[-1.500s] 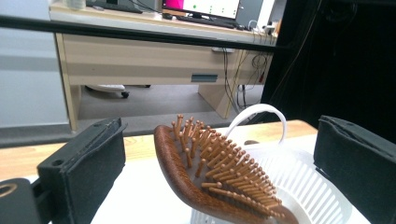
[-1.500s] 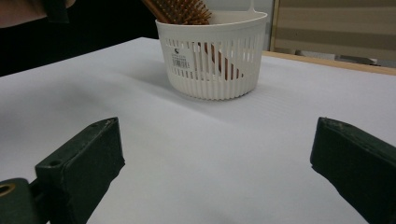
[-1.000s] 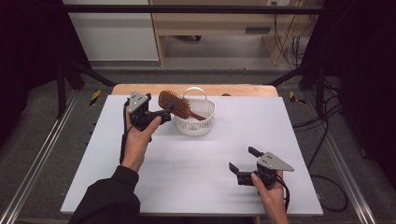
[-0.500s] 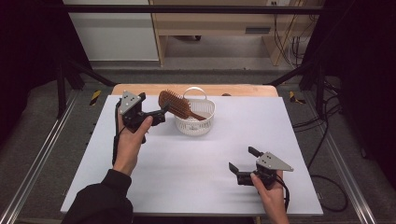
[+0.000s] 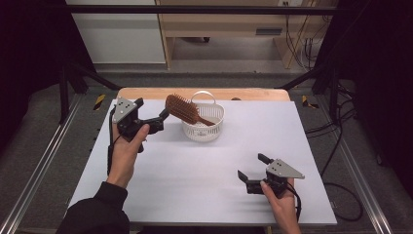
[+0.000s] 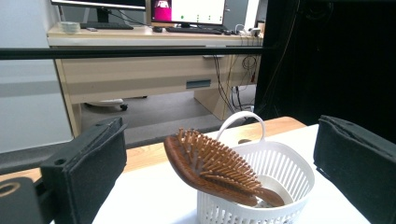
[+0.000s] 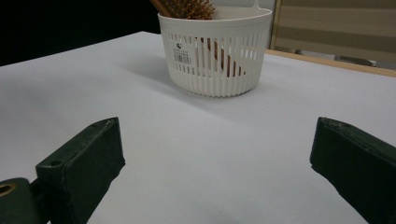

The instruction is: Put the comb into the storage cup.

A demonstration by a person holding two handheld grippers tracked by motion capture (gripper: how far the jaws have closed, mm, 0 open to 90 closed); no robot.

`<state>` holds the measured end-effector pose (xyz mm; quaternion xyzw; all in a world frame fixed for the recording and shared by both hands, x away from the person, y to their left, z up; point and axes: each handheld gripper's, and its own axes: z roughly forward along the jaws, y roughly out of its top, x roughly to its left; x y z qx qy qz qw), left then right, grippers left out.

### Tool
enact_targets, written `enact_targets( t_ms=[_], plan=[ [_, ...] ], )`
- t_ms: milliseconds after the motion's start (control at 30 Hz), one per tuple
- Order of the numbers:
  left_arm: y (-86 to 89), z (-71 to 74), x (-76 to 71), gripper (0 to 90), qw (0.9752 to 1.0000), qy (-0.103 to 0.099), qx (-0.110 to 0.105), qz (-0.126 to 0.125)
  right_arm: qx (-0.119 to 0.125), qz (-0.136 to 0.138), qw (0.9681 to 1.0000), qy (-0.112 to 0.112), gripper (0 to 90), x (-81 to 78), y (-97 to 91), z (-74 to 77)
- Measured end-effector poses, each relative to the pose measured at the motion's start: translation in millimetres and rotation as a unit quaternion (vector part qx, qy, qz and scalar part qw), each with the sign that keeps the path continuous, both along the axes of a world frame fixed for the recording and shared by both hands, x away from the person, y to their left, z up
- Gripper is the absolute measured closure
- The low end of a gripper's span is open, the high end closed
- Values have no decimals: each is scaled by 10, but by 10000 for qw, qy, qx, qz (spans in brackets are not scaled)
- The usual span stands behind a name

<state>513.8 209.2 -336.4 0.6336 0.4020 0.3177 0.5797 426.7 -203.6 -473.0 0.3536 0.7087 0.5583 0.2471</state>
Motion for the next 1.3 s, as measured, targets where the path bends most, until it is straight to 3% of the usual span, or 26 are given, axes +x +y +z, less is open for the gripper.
enact_targets(
  t_ms=[500, 633, 867, 1133, 1233, 1300],
  plan=[
    [279, -47, -107, 20, 10000, 12, -74, 61, 16, 0, 10000, -16, 31, -6, 1, 5],
    [340, -87, -167, 18, 9999, -37, 58, 131, -22, -50, 10000, -45, 37, -13, -8, 11],
    [433, -115, -303, 16, 9998, -86, 109, 141, 16, -76, 9999, -95, 40, -27, 1, 20],
    [536, -95, -435, 12, 9995, -221, 216, 84, 29, -212, 9994, -282, 52, -28, -63, 131],
    [606, -112, -455, 12, 9998, -191, 15, 71, -49, -280, 9988, -389, 52, -35, -118, 198],
    [642, -117, -472, 13, 9998, -193, 10, 77, -135, -330, 9982, -474, 48, -44, -159, 223]
  ],
)
